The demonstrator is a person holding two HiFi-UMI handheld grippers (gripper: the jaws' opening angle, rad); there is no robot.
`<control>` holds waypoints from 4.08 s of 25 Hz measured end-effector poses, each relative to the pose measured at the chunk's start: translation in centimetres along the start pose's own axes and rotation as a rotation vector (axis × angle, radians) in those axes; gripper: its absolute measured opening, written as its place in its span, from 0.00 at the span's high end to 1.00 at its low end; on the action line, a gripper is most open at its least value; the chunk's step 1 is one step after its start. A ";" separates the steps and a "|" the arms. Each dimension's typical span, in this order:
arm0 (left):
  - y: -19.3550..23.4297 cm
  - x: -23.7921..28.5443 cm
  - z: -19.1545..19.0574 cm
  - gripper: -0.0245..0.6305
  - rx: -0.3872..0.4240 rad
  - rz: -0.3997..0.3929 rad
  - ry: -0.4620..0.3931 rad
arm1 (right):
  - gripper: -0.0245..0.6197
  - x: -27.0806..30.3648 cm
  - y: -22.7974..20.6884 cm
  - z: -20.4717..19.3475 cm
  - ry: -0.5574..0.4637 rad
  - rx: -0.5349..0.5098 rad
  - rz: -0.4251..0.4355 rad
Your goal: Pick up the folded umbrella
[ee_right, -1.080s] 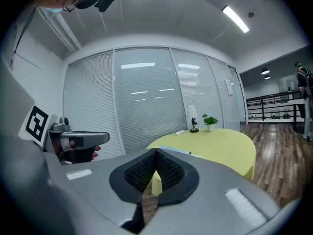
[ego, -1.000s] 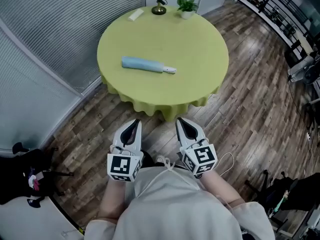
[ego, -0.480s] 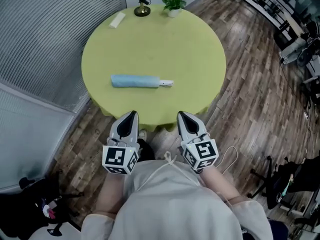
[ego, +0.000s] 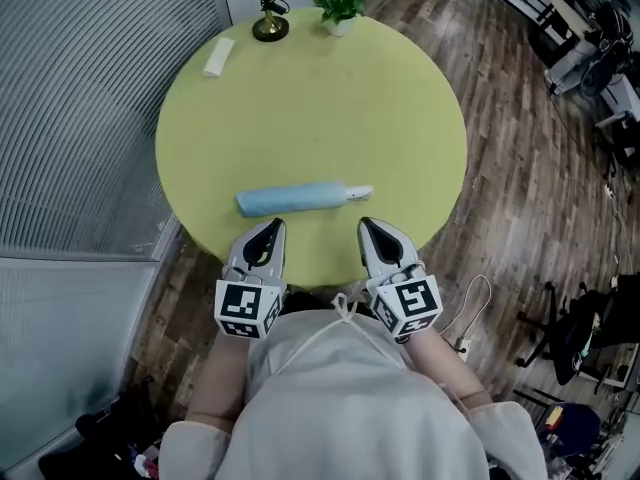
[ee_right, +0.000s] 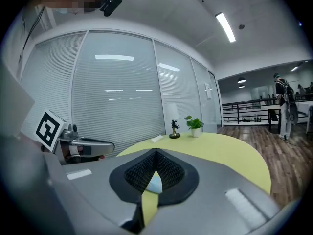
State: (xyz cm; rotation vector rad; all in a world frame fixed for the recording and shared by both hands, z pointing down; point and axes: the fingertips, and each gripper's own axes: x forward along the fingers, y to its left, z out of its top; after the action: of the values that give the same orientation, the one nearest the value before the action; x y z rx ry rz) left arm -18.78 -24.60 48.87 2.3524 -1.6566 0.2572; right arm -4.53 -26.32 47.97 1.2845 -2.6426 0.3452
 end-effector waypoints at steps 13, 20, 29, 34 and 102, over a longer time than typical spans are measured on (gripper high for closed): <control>1.4 7.8 -6.3 0.65 0.339 -0.312 0.320 | 0.96 5.3 -1.1 -1.9 0.107 0.058 -0.116; 1.1 11.8 -10.0 0.44 0.494 -0.479 0.494 | 0.96 6.9 -2.4 -2.8 0.137 0.083 -0.137; 1.7 16.0 -15.8 0.40 0.626 -0.613 0.735 | 0.96 8.1 -3.6 -4.4 0.174 0.101 -0.139; 1.6 17.1 -19.1 0.40 0.705 -0.684 0.880 | 0.96 8.0 -4.8 -4.9 0.187 0.117 -0.169; 6.3 0.5 12.2 0.50 0.049 0.100 -0.293 | 0.96 5.2 0.0 5.2 -0.035 -0.025 -0.125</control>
State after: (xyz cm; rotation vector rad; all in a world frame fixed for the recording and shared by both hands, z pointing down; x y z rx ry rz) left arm -24.50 -30.78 38.08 2.4413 -1.9211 -0.0319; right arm -8.04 -31.69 44.35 1.4515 -2.5705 0.2724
